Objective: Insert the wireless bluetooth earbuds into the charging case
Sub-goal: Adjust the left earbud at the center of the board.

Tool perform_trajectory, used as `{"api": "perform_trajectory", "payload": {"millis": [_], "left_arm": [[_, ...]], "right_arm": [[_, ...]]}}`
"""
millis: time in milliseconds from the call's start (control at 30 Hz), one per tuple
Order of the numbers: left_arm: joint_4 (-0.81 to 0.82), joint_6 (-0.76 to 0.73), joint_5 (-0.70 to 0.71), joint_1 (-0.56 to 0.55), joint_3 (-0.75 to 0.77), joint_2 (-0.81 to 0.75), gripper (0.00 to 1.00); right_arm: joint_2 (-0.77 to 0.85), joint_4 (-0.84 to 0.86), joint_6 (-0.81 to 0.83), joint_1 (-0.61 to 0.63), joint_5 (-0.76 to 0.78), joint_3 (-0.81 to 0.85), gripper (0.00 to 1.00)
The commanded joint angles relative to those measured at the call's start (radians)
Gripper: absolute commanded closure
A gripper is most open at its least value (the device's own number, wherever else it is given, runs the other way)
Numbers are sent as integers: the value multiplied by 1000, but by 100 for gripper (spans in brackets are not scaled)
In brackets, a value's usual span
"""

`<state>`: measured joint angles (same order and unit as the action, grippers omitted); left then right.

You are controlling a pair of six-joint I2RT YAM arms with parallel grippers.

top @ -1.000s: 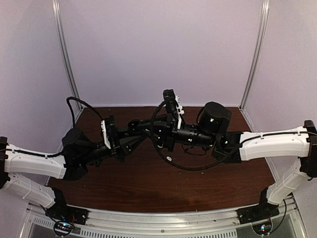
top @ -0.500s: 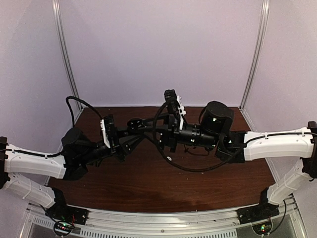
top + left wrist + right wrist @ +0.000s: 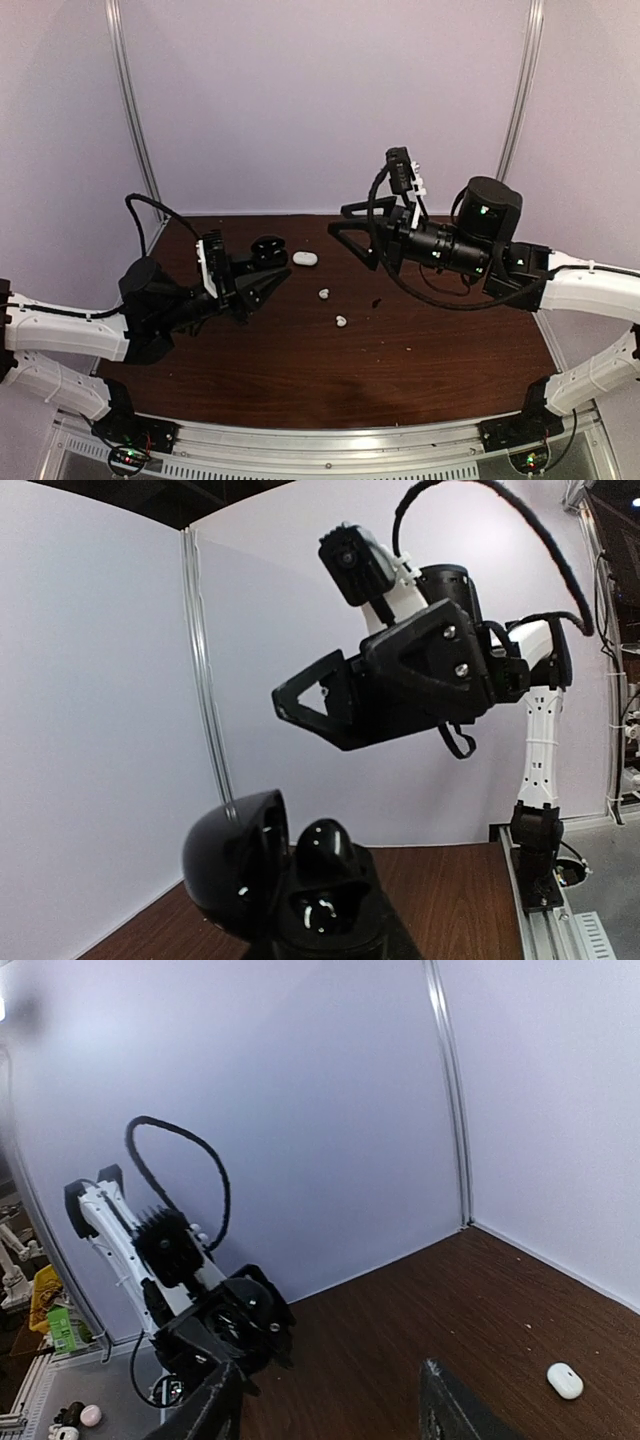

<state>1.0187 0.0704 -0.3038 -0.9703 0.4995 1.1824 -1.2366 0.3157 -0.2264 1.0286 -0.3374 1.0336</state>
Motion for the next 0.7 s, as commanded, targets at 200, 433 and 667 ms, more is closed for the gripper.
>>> {"api": "perform_trajectory", "payload": {"millis": [200, 433, 667], "left_arm": [[12, 6, 42, 5, -36, -44, 99], [6, 3, 46, 5, -38, -38, 100], [-7, 1, 30, 6, -24, -28, 100]], "right_arm": [[-55, -457, -113, -291, 133, -106, 44], [-225, -464, -1, -340, 152, -125, 45], [-452, -594, 255, -367, 208, 38, 40]]}}
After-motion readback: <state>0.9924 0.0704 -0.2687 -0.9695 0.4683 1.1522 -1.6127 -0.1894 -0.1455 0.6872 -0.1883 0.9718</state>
